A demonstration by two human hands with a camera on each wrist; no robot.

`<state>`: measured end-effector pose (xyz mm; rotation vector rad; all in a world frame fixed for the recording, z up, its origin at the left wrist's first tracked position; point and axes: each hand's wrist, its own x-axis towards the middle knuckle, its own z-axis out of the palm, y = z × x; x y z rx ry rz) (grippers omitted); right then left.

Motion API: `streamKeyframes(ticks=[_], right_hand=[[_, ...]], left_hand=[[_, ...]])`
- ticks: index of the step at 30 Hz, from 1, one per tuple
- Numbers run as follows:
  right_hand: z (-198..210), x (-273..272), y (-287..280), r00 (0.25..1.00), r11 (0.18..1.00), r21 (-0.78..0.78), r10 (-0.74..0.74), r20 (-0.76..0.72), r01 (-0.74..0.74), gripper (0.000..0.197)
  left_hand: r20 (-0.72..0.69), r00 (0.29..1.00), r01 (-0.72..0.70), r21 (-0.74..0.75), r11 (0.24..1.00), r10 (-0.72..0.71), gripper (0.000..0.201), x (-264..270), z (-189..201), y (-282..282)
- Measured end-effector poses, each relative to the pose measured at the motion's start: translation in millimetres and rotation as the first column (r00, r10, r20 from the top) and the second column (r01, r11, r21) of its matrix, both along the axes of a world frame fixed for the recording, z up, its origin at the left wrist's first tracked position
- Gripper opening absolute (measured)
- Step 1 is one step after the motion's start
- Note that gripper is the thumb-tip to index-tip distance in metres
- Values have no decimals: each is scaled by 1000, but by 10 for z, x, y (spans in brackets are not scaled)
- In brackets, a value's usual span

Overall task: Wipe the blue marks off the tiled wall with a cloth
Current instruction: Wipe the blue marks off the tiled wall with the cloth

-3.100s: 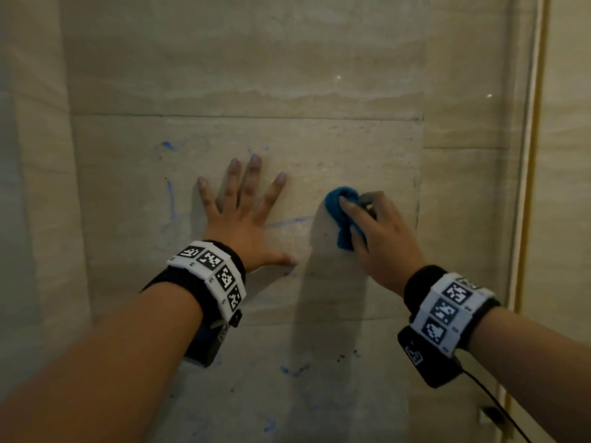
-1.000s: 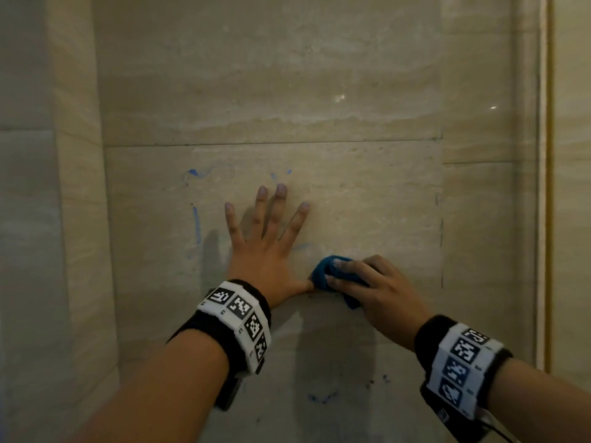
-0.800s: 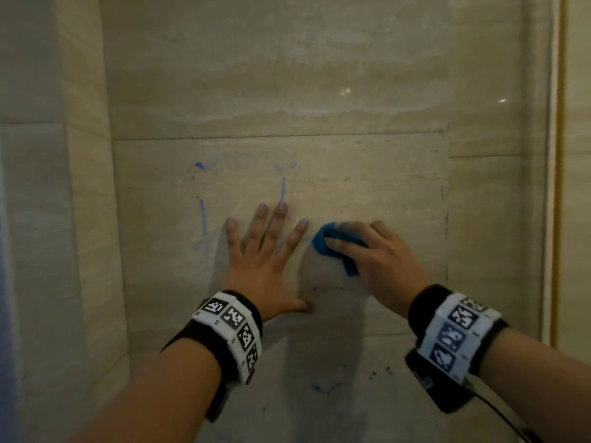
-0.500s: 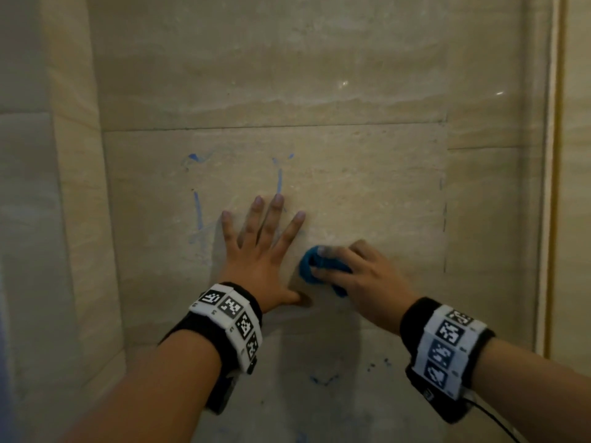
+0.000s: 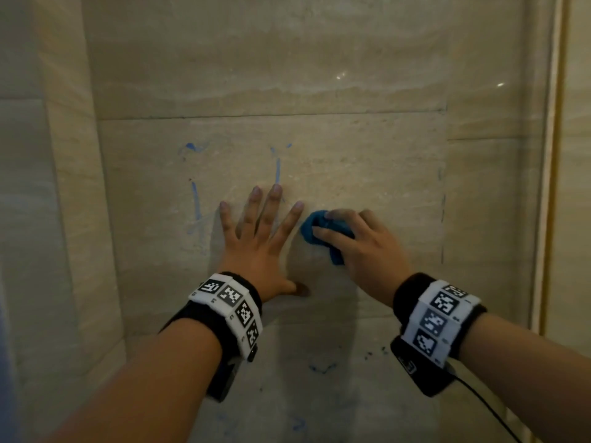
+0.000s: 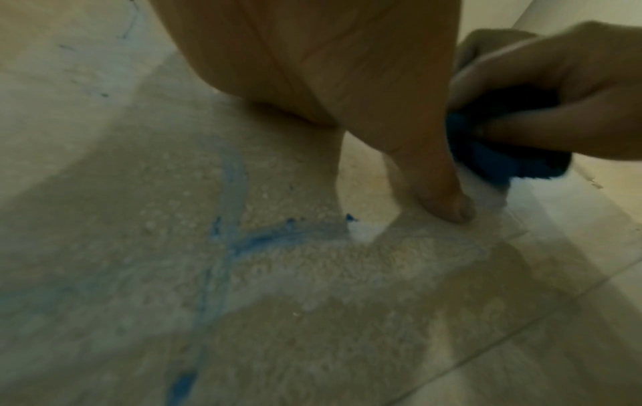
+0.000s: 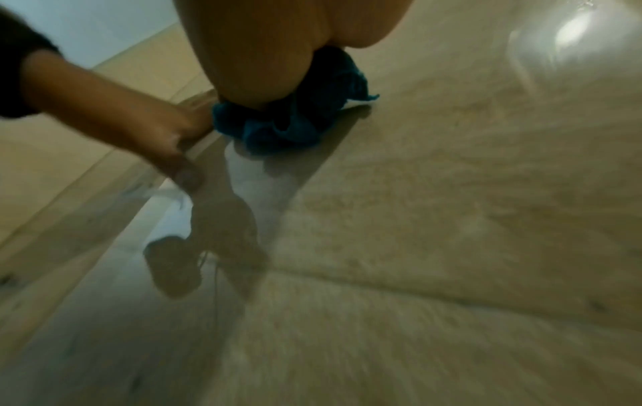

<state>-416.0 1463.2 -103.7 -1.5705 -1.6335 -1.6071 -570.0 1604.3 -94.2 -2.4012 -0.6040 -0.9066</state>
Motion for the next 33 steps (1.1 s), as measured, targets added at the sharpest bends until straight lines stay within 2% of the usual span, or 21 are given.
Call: streamKeyframes(ticks=[3,5,9,12,15,19,23,27,30,33], right_hand=[[-187,28,-23,996,987,-152,55,66,-44,49],[-335,50,-70,994,969,-246,50,100,-24,44],[-425,78,-161,993,955,-296,13,120,23,49],[-304,86,-156,993,974,-226,5,116,22,50],[-47,84,-117,1000,998,-53,-25,5,25,53],[242,6,-65,995,993,108,-36,-94,46,52],[181,-43,-6,998,995,91,-27,-57,32,53],[33,-136,42,1000,1000,-26,-15,-17,15,54],[37,-181,34,999,998,-64,-27,-22,25,53],[161,-193,42,999,999,-18,-33,-33,32,52]], left_hand=[[27,998,52,28,998,-52,134,4,-10,48],[41,997,57,43,997,-59,129,9,-21,69],[15,998,59,23,998,-59,132,-11,5,38],[10,999,45,9,999,-45,139,-25,-1,33],[32,998,55,38,998,-56,141,-54,1,54],[51,995,76,78,994,-80,130,-174,122,84],[142,990,23,17,1000,-25,132,-349,346,141],[54,994,-96,-71,993,100,135,-395,492,186],[11,996,-84,-139,987,87,140,-374,487,212],[-5,997,-76,-169,983,76,142,-359,486,222]])
